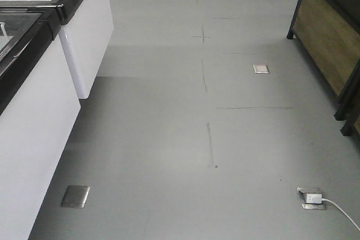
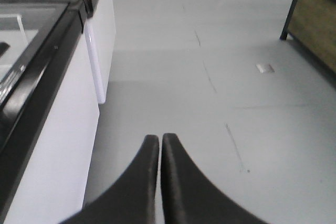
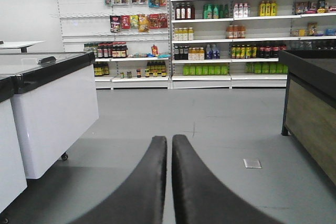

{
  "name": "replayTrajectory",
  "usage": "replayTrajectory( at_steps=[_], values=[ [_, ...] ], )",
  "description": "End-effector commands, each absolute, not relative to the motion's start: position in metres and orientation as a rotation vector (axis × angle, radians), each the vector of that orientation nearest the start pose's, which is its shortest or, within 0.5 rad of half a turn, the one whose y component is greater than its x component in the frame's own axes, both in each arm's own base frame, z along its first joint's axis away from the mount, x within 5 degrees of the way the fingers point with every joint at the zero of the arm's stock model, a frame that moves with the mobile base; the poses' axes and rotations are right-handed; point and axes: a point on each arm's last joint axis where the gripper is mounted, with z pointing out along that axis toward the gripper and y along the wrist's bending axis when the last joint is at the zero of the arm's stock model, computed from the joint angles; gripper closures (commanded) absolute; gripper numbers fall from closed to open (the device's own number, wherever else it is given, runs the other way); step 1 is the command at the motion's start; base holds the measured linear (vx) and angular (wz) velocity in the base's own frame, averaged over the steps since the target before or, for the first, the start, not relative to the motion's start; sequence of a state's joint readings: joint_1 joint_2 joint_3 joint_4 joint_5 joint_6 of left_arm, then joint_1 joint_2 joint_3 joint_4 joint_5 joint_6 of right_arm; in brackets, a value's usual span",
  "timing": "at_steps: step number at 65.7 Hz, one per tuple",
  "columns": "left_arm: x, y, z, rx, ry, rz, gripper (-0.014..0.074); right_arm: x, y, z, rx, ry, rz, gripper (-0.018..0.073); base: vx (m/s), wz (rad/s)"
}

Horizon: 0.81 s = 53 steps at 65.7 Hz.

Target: Left arm holds basket, right arm returns cookies

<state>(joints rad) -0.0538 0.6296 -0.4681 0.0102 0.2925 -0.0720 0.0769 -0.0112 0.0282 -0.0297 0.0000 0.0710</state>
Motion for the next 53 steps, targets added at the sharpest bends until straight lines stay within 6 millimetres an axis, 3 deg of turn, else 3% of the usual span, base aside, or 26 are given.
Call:
replayTrajectory(
  at_steps=[1,32,53],
  values=[
    [0.144,-0.008,0.302,-0.018,1.881,-0.086,0.0603,0.056,0.004,0.206,-0.034,1.432,0.081,0.057,0.0,0.0],
    [0.153,-0.008,0.299,-0.021,1.891,-0.087,0.0561,0.056,0.004,0.206,-0.034,1.432,0.081,0.057,0.0,0.0],
    [0.154,-0.008,0.309,-0.02,1.862,-0.089,0.0342,0.056,0.004,0.206,-0.034,1.432,0.081,0.057,0.0,0.0]
  ],
)
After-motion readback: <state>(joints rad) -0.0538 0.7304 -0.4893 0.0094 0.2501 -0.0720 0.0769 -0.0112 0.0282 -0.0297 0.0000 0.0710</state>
